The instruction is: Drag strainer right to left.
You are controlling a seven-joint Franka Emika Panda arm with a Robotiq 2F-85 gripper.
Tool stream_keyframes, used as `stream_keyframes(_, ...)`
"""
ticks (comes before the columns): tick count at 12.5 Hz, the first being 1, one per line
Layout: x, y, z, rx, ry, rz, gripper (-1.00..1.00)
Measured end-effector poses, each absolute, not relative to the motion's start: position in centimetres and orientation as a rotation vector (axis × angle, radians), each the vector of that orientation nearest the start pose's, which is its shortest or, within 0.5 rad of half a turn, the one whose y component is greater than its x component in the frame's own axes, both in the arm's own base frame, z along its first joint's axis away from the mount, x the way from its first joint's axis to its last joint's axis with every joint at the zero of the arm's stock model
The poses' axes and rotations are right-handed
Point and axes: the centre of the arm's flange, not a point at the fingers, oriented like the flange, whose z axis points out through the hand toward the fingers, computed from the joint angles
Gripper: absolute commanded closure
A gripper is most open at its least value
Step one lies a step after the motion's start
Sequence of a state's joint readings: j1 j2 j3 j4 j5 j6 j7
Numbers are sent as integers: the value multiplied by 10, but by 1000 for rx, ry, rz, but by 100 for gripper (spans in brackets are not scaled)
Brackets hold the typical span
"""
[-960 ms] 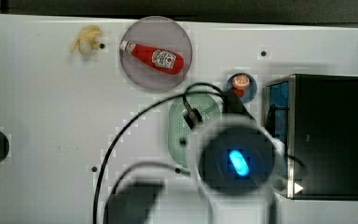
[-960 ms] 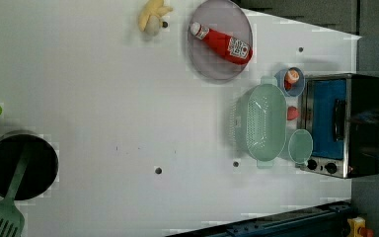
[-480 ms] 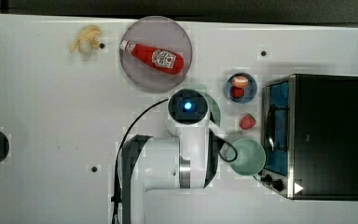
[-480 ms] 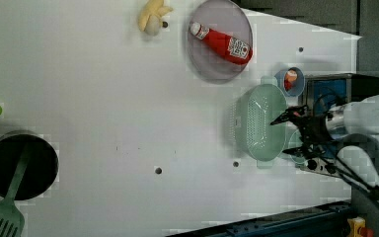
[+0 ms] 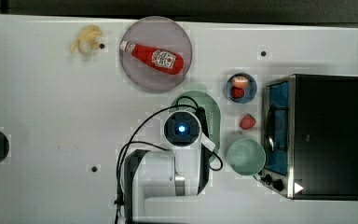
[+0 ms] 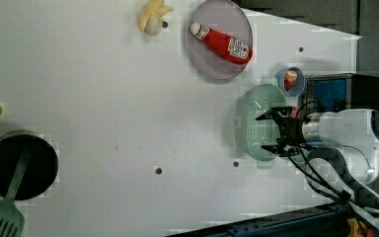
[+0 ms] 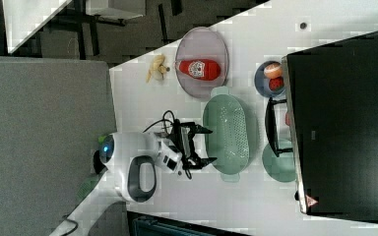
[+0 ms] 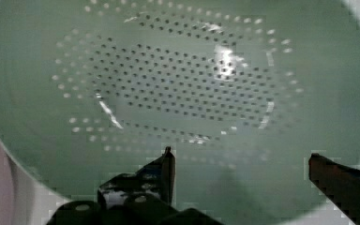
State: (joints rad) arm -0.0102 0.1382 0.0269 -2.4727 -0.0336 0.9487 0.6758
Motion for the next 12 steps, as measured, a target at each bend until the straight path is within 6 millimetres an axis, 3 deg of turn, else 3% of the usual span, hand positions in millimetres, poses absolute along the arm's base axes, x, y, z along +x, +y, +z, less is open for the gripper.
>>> stream_keyframes(6,468,27,138,-2406,2110,94,-100)
stream_keyframes(9,460,31,131,-2325,2199,119,-100)
stream_keyframes(12,468,38,136,-2336,2173,89,-100)
